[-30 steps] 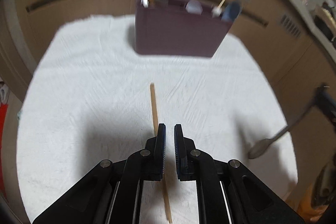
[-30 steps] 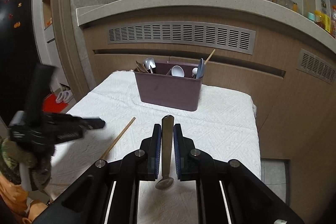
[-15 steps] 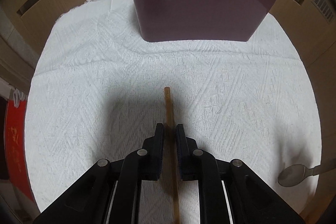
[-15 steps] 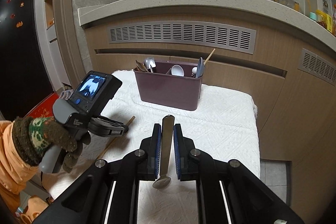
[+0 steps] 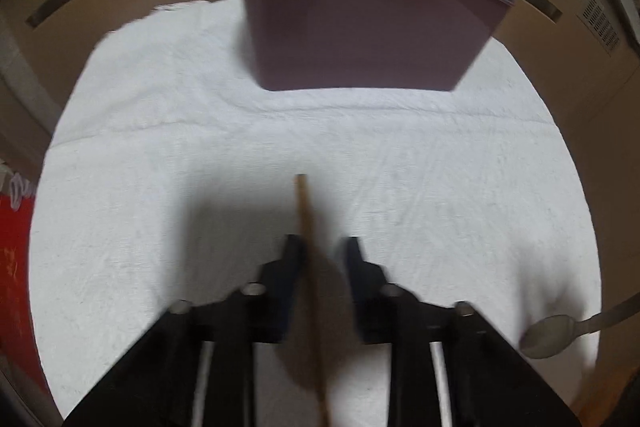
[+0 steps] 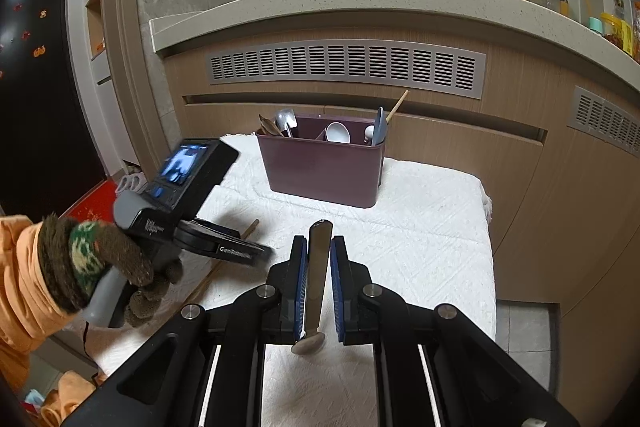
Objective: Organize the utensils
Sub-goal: 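Carry the chopstick over the caddy with the left tool while the right tool carries its spoon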
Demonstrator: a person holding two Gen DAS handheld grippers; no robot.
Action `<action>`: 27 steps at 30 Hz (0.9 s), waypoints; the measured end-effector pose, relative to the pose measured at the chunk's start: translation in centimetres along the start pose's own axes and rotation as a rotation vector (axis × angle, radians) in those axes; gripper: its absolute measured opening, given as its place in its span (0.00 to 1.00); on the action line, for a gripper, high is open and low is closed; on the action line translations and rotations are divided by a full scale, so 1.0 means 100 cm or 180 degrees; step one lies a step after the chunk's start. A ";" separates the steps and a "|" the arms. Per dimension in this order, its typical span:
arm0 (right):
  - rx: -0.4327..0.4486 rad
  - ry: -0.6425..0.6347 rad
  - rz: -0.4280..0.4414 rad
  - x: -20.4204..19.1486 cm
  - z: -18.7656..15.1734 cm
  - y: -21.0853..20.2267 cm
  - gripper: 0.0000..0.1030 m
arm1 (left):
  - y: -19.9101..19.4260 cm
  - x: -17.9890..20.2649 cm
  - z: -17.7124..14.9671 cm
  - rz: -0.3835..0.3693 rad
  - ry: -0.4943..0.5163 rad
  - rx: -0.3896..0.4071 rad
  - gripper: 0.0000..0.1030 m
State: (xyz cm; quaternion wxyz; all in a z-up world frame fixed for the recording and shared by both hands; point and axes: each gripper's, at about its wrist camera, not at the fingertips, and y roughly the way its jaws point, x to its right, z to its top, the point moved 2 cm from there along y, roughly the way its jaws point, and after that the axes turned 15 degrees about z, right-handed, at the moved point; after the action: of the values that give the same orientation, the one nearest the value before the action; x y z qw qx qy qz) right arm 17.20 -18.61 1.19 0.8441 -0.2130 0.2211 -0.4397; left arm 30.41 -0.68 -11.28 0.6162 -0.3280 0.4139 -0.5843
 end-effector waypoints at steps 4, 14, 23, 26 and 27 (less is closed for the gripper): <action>-0.0001 -0.0007 -0.0008 -0.001 0.001 0.001 0.10 | -0.012 -0.016 -0.014 -0.0101 -0.0202 0.0189 0.06; 0.0111 -0.0107 -0.0058 -0.014 0.009 -0.018 0.10 | -0.174 -0.026 -0.034 -0.0186 -0.0425 0.1811 0.06; 0.0537 -0.0241 -0.0105 -0.019 0.077 -0.052 0.10 | -0.262 -0.034 0.007 -0.0253 -0.0582 0.2968 0.06; 0.0730 -0.0289 -0.0155 -0.015 0.115 -0.057 0.10 | -0.273 -0.038 0.037 -0.0304 -0.0626 0.3230 0.06; 0.0812 -0.0316 -0.0185 -0.013 0.129 -0.058 0.10 | -0.278 -0.040 0.048 -0.0347 -0.0635 0.3346 0.06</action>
State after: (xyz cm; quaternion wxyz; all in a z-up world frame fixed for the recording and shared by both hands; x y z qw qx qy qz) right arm 20.01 -18.40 15.12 0.8611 -0.1318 0.1151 -0.4774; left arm 22.30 0.08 16.02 0.7024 -0.0503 -0.0125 -0.7099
